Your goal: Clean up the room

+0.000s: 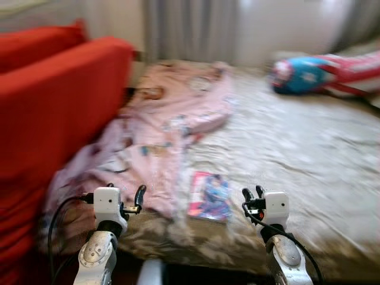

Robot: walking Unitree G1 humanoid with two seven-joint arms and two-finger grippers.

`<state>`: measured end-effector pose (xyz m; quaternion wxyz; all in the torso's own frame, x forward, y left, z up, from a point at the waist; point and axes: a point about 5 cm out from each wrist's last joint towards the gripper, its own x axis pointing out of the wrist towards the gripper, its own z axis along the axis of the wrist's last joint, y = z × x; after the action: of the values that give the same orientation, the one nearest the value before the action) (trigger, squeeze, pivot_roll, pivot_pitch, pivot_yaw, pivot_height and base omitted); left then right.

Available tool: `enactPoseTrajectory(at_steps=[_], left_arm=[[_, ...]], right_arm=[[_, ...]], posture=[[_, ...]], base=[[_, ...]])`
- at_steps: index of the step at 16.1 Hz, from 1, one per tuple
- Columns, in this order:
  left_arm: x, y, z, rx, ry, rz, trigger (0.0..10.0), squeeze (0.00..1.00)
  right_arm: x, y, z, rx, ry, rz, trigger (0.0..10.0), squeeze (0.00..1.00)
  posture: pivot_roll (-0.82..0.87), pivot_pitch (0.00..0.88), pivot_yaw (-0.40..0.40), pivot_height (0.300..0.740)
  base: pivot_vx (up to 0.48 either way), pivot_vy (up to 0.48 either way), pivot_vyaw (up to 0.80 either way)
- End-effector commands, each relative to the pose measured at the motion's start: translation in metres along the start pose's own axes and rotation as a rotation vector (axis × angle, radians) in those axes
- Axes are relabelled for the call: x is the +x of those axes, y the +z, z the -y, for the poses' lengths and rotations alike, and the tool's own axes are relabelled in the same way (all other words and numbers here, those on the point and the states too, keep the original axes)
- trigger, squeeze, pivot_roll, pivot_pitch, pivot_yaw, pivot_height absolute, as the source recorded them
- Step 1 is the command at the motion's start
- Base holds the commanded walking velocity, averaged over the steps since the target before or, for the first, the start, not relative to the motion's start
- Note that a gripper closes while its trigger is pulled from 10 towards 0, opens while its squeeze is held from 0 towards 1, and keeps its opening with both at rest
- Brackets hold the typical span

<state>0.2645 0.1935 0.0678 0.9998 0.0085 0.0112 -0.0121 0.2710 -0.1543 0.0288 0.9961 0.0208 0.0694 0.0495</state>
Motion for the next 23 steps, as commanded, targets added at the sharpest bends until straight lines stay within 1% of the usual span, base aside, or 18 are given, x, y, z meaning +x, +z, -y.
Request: enactPoseTrajectory(at_steps=[1,7,8,11,16,17,18,20,23], left_arm=[[0.0,0.001,0.001,0.013,-0.006,-0.003,10.0,0.0],[0.0,0.002,0.002,0.001,-0.009,0.005,10.0,0.0],[0.001,0.002,0.002,0.001,-0.012,0.004,10.0,0.0],[0.001,0.0,0.004,0.001,-0.021,-0.009,10.0,0.0],[0.0,0.001,0.004,-0.01,-0.024,-0.007,10.0,0.0],[0.0,0.001,0.004,-0.012,-0.025,-0.008,10.0,0.0],[0.0,0.001,0.003,-0.011,-0.024,-0.008,10.0,0.0],[0.0,0.001,0.003,-0.01,-0.024,-0.007,10.0,0.0],[0.0,0.001,0.003,-0.01,-0.022,-0.007,10.0,0.0]], right_arm=[[0.0,0.001,0.001,-0.003,0.002,0.004,10.0,0.0],[0.0,0.0,0.001,0.005,-0.006,0.0,10.0,0.0],[0.001,0.001,0.003,0.022,-0.023,0.004,10.0,0.0],[0.0,0.0,0.005,0.029,-0.03,0.006,10.0,0.0],[0.0,-0.004,0.006,0.026,-0.045,-0.015,10.0,0.0],[0.0,-0.006,0.009,0.071,-0.079,-0.035,10.0,0.0],[0.0,-0.008,0.012,0.083,-0.097,-0.05,10.0,0.0],[0.0,-0.006,0.012,0.069,-0.087,-0.042,10.0,0.0],[0.001,-0.004,0.011,0.066,-0.082,-0.028,10.0,0.0]], posture=[[0.04,0.0,-0.08,0.626],[0.04,0.0,-0.08,0.626],[0.04,0.0,-0.08,0.626],[0.03,0.0,-0.078,0.626],[0.03,0.0,-0.078,0.626],[0.03,0.0,-0.078,0.626],[0.03,0.0,-0.078,0.626],[0.03,0.0,-0.078,0.626],[0.04,0.0,-0.078,0.626]], base=[[0.0,0.0,0.8],[0.0,0.0,0.73],[0.0,0.0,0.0],[0.0,0.0,0.0],[0.0,0.0,0.0],[0.27,0.0,0.0],[0.292,0.0,-0.73],[0.292,0.0,-0.7],[0.298,0.0,0.0]])
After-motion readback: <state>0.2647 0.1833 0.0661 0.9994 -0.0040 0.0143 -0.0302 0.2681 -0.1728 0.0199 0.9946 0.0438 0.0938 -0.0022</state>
